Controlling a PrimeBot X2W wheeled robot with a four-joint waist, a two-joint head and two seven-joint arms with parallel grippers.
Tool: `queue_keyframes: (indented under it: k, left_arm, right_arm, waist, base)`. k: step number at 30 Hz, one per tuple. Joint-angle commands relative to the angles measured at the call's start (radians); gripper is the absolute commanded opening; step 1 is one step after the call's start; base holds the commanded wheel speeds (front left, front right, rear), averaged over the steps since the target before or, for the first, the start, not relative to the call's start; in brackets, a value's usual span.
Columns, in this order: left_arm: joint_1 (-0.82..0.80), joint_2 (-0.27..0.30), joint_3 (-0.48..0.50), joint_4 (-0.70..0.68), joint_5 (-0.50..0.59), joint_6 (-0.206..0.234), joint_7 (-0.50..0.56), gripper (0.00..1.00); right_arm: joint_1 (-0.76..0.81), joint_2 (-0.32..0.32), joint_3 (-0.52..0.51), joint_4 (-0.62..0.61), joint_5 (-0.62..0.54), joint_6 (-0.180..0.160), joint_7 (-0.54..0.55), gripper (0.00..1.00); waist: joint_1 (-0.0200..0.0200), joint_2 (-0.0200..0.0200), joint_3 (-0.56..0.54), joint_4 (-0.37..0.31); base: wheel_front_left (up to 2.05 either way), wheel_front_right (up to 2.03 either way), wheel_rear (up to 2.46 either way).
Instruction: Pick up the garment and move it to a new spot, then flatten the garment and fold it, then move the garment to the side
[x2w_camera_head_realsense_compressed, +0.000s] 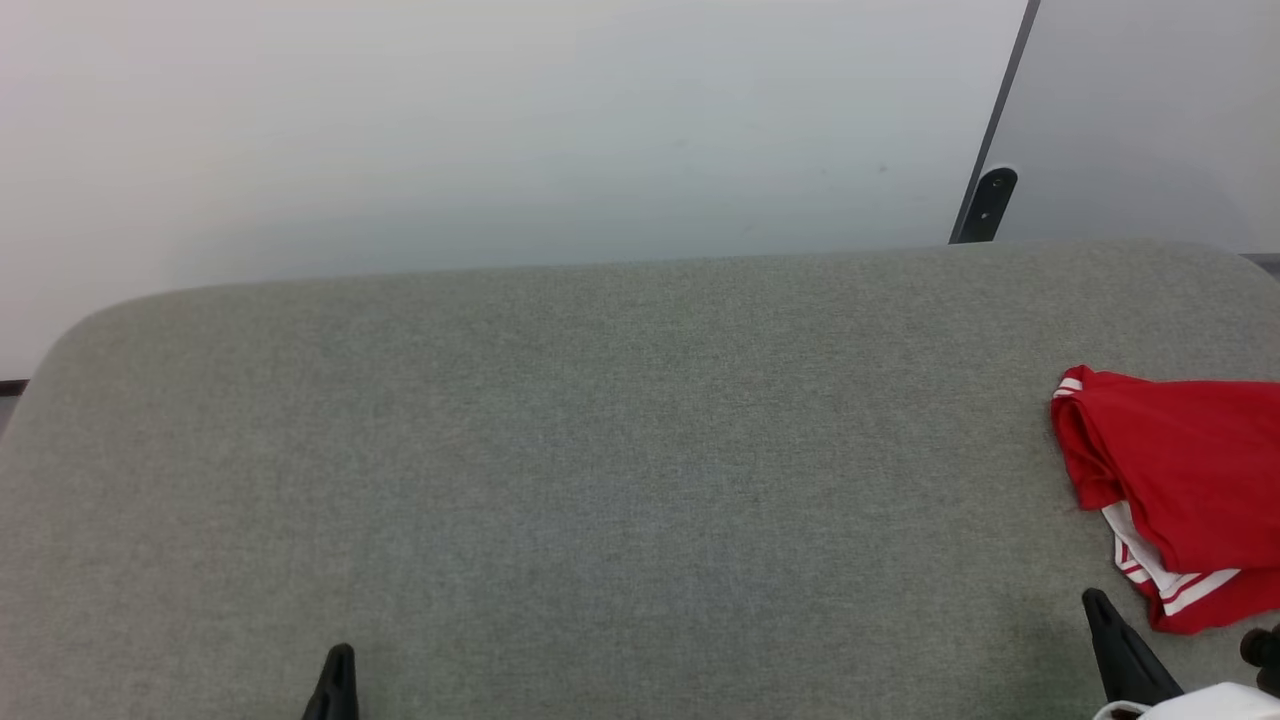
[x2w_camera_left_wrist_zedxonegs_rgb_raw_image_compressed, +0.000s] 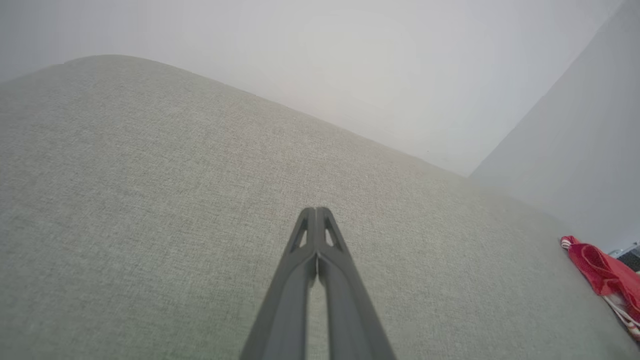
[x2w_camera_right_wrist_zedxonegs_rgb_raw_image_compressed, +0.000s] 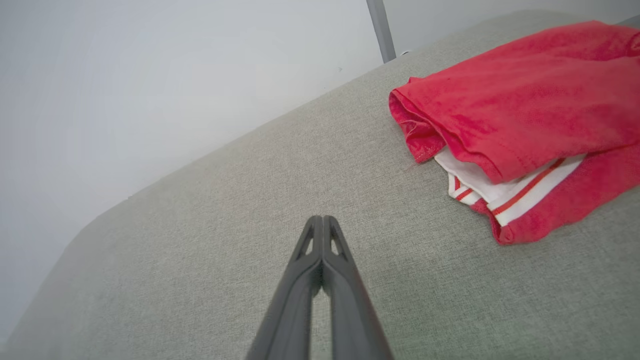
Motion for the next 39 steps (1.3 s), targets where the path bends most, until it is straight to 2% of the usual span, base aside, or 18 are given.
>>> queue_keyframes:
  k: [1, 18, 39]
  left_arm:
    - [-0.028, 0.003, 0.006, -0.003, -0.046, -0.009, 0.007, 0.0]
    - [-0.106, -0.002, 0.016, 0.052, -0.311, -0.03, 0.066, 0.0]
    - [-0.182, -0.013, 0.033, 0.106, -0.572, -0.051, 0.13, 0.0]
  right_arm:
    - [-0.033, -0.002, 0.0, -0.004, 0.045, 0.0, -0.008, 0.0]
    - [-0.081, 0.002, 0.002, 0.053, 0.288, 0.0, -0.019, 0.0]
    - [-0.132, 0.007, 0.004, 0.111, 0.534, -0.001, -0.029, 0.0]
  waist:
    - [0.0, -0.0001, 0.0, 0.0]
    - [0.0, -0.0001, 0.001, 0.002]
    - [0.0, -0.0001, 0.002, 0.004]
  base:
    - [0.0, 0.0, 0.0]
    - [0.0, 0.0, 0.0]
    - [0.0, 0.0, 0.0]
